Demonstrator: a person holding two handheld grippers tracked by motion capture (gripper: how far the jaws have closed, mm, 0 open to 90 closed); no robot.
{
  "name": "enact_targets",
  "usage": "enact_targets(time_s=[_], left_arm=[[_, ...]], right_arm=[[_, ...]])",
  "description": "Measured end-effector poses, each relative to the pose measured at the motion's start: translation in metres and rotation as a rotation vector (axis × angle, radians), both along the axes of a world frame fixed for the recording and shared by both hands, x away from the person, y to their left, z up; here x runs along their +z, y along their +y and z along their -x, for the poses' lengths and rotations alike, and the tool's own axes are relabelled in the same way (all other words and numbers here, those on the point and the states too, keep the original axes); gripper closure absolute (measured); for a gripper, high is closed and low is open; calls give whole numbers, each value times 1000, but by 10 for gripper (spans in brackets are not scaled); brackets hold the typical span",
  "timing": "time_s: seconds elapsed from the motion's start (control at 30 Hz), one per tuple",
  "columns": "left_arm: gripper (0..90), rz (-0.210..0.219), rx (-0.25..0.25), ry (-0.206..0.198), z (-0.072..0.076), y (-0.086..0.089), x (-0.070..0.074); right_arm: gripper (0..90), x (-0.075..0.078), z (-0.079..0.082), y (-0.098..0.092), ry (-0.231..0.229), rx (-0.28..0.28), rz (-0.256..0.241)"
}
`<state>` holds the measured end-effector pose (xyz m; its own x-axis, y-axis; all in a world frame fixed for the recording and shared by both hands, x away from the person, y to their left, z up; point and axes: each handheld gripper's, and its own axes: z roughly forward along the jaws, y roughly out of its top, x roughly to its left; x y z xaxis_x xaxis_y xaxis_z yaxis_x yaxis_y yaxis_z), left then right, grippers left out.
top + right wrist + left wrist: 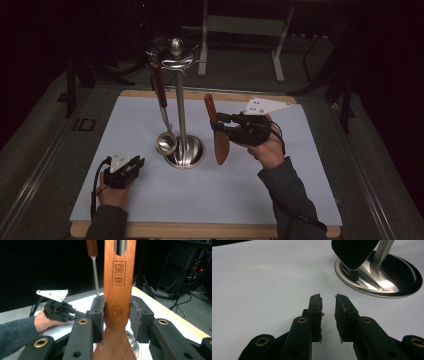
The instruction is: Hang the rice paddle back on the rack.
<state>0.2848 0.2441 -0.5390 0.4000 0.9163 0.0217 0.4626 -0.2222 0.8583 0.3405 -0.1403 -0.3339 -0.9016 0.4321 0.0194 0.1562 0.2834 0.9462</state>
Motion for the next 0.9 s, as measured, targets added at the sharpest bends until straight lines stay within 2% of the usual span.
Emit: enact_targets(time_s=[0.67,0.9], left_arm=[[753,-1,-2,-2,0,0,0],[753,-1,0,-1,0,0,0]], right_arm=[[664,31,9,27,-59,4,-72],[663,39,11,30,-71,-20,-100]])
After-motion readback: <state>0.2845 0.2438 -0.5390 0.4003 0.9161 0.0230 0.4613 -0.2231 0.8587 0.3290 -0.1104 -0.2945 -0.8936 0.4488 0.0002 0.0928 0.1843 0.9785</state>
